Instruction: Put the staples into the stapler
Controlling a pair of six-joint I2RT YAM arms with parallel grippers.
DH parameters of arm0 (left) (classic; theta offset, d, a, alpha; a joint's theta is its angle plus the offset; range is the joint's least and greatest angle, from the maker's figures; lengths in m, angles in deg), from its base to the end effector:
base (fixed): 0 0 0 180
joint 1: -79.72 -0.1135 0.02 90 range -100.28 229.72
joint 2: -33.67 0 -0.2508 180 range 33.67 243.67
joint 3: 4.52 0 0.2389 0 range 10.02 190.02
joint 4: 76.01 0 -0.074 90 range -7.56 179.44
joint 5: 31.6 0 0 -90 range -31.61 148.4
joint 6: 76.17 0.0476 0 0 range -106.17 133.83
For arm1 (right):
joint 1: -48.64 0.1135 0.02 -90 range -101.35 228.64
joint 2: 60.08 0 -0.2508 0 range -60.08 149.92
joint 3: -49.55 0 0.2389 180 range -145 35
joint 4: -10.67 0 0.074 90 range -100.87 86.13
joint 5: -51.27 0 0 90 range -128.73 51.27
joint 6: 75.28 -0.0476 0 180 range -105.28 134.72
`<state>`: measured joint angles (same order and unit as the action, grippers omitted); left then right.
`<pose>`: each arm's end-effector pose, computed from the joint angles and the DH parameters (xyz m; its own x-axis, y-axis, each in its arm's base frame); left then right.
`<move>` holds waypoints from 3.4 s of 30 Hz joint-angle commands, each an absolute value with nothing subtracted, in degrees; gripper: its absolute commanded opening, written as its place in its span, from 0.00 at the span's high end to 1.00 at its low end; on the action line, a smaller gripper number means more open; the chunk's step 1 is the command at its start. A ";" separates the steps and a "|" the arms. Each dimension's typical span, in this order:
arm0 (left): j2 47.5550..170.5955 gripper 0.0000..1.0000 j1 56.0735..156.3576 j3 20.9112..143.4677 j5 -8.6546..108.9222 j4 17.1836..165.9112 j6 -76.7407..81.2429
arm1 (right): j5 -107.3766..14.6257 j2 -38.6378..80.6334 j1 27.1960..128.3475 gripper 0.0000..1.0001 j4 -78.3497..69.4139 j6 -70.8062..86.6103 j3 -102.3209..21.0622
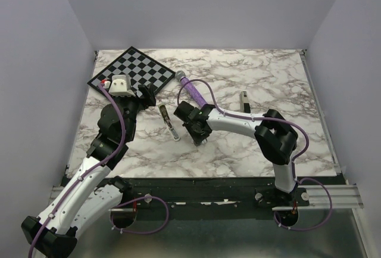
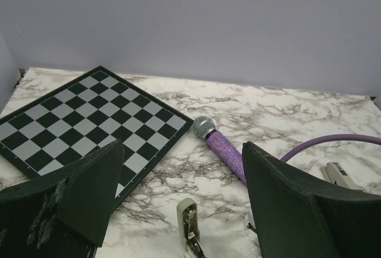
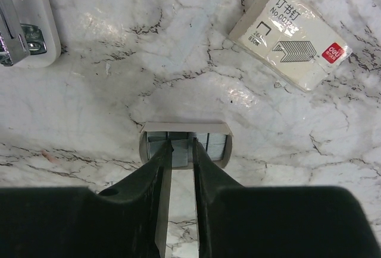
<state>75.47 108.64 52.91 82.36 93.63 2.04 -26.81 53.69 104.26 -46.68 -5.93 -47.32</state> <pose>0.1670 -0.0702 0.3558 0.0607 -0.2469 -0.9671 0.1025 0.9653 -0.2400 0.2240 0.3100 0.1575 -0.7822 -0.5321 -0.3241 -0.5343 0.8404 -0.0903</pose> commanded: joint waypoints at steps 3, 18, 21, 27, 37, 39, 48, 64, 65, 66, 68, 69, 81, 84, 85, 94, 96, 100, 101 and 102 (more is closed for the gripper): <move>75.33 0.12 108.28 52.30 82.92 94.72 2.67 | -30.12 54.61 103.05 0.72 -47.03 -6.73 -44.71; 75.42 0.12 108.28 52.30 82.65 94.72 2.58 | -35.13 57.95 101.21 0.73 -46.68 -6.20 -44.18; 75.33 0.12 108.28 52.30 82.65 94.72 2.58 | -35.39 58.66 101.12 0.76 -46.68 -5.94 -43.83; 75.24 0.12 108.28 52.30 82.74 94.81 2.67 | -34.96 56.29 101.03 0.84 -46.76 -5.15 -43.13; 75.24 0.12 108.28 52.21 82.65 94.81 2.67 | -27.77 48.82 100.94 0.83 -51.14 -3.13 -46.47; 75.15 0.12 108.28 52.21 82.74 94.81 2.76 | -25.30 48.73 100.94 0.83 -52.38 -3.30 -47.52; 75.07 0.12 108.28 52.21 82.74 94.89 2.76 | -32.04 47.32 100.94 0.65 -47.65 -4.35 -44.10; 75.15 0.12 108.28 52.21 82.48 94.81 2.76 | -36.10 53.03 100.85 0.59 -44.21 -4.80 -44.01; 75.15 0.12 108.28 52.21 82.48 94.89 2.76 | -36.36 53.38 100.85 0.59 -44.21 -4.80 -43.83; 75.33 0.12 108.28 52.21 82.39 94.89 2.76 | -36.45 53.82 100.76 0.59 -44.21 -4.71 -43.75; 75.33 0.12 108.28 52.21 82.39 94.89 2.76 | -37.15 54.26 100.85 0.59 -44.22 -4.62 -43.40; 75.33 0.12 108.28 52.21 82.30 94.89 2.76 | -37.50 54.35 100.85 0.59 -44.30 -4.53 -43.31; 75.51 0.12 108.28 52.21 82.13 94.89 2.67 | -37.33 56.81 100.85 0.73 -44.92 -3.39 -42.52; 75.51 0.12 108.28 52.21 82.13 94.89 2.67 | -36.45 57.25 100.76 0.76 -44.92 -3.21 -42.16; 75.42 0.12 108.28 52.21 82.13 94.89 2.67 | -36.28 57.16 100.76 0.78 -45.00 -3.21 -42.08; 75.33 0.12 108.28 52.21 82.21 94.89 2.67 | -36.27 50.40 100.76 0.82 -46.06 -2.16 -43.13; 75.42 0.12 108.28 52.21 82.13 94.98 2.67 | -35.92 48.64 100.76 0.82 -46.67 -1.72 -44.18; 75.33 0.12 108.28 52.21 82.30 94.89 2.67 | -35.04 47.15 100.68 0.82 -47.81 -0.93 -45.33; 75.33 0.12 108.28 52.21 82.30 94.81 2.67 | -34.70 46.97 100.76 0.82 -47.90 -0.84 -45.41; 75.24 0.12 108.28 52.21 82.30 94.89 2.76 | -34.52 46.71 100.76 0.82 -47.99 -0.75 -45.42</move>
